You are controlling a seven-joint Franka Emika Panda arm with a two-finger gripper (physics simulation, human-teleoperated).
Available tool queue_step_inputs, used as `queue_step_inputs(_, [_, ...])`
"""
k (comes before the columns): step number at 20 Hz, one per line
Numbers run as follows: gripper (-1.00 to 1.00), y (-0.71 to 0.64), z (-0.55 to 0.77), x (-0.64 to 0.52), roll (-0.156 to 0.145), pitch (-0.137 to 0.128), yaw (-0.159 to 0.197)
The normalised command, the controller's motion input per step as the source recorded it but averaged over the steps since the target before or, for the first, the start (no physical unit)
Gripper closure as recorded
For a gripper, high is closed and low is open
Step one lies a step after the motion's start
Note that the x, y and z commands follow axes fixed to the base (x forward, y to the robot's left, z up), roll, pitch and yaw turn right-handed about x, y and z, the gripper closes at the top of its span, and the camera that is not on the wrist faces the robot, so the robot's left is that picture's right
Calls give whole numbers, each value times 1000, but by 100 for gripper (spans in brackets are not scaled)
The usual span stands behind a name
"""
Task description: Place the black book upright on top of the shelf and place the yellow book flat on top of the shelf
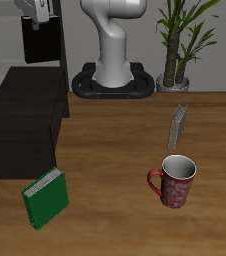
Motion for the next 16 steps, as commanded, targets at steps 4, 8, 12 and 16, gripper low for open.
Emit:
queue_step_inputs(4, [100, -227, -67, 38, 34, 8, -44])
queue_step_inputs(8, [100, -113, -118, 53, 44, 9, -30])
queue_step_inputs(12, [100, -41, -178, -92, 10, 5, -16])
queue_step_inputs(16, [100, -44, -100, -42, -23, -8, -32])
